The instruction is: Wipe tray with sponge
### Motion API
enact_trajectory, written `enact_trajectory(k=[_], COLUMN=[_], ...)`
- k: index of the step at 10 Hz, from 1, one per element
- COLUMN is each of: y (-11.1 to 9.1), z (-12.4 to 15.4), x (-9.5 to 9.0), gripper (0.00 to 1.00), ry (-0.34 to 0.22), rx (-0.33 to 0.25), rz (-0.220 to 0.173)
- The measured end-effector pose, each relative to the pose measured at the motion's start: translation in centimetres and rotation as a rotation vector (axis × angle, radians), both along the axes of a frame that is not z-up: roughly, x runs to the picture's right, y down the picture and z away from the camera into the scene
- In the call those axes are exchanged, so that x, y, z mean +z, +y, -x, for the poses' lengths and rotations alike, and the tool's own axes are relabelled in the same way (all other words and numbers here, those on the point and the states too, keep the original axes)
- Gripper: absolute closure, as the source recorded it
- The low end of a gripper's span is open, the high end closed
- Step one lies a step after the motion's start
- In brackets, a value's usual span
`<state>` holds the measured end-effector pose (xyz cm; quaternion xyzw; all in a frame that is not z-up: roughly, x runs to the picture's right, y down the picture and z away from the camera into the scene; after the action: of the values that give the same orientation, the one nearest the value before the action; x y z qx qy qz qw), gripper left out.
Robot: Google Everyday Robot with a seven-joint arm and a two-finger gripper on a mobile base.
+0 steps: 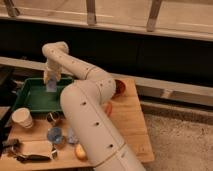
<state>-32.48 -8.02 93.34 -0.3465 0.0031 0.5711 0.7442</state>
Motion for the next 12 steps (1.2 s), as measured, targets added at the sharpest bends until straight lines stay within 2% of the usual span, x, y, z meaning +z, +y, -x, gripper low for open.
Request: enact_trajectory(k=[2, 4, 5, 6, 8, 10, 12], y=[-0.6, -0.2, 0.3, 2.0, 4.1, 5.8, 5.7], z=[0.2, 1.1, 1.7, 2.8, 3.4, 2.7, 0.9], x=[0.7, 0.4, -0.1, -1.6, -3.0, -3.8, -3.7], gripper=[1.0, 1.0, 1.0, 1.0, 1.0, 1.0, 1.0], ry=[-0.007, -0.028, -0.041, -0.067, -0.084, -0.069, -0.024], rx=[-0.01, -0.031, -0.042, -0.073, -0.11, -0.121, -0.1], rz=[-0.002, -0.001, 0.001, 0.007, 0.034, 0.064, 0.069])
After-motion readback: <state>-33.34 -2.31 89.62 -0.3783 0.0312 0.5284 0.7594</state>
